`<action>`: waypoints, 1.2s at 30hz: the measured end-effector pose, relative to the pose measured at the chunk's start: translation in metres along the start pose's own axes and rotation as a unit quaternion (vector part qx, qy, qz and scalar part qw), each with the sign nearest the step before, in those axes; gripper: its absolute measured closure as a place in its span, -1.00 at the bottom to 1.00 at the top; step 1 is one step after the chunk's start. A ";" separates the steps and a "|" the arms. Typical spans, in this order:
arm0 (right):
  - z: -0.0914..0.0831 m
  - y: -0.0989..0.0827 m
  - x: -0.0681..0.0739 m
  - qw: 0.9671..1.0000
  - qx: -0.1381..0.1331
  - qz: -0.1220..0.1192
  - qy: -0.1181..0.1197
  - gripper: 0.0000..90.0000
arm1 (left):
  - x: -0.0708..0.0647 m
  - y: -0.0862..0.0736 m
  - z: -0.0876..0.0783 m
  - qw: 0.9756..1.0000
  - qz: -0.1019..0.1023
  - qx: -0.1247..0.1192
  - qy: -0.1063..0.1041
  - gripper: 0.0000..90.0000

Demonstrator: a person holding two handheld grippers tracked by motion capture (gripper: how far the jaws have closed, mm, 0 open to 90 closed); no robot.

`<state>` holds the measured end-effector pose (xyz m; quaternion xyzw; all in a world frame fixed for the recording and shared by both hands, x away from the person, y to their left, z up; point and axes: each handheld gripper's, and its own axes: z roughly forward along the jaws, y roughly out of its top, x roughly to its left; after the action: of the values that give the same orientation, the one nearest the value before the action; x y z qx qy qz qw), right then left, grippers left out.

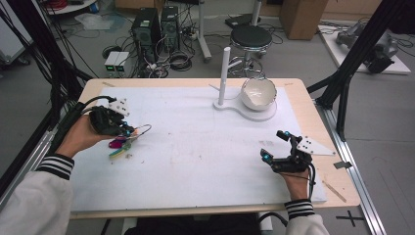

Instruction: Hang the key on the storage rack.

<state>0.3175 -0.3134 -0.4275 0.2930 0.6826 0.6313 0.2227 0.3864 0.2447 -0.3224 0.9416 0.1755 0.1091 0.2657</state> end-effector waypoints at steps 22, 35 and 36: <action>0.066 0.094 0.023 0.984 0.071 -0.072 0.144 -0.98 | -0.027 0.044 0.027 0.975 0.021 -0.203 -0.091 0.94; 0.112 0.103 0.034 0.965 0.133 -0.087 0.209 -0.98 | -0.035 0.061 0.040 0.959 0.035 -0.251 -0.128 0.94; 0.115 0.103 0.035 0.963 0.140 -0.087 0.212 -0.98 | -0.036 0.063 0.042 0.958 0.037 -0.250 -0.132 0.94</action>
<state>0.3817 -0.2028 -0.3346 0.1206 0.8185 0.5554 0.0838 0.3836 0.1612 -0.3278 0.8568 0.0708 0.0345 0.5096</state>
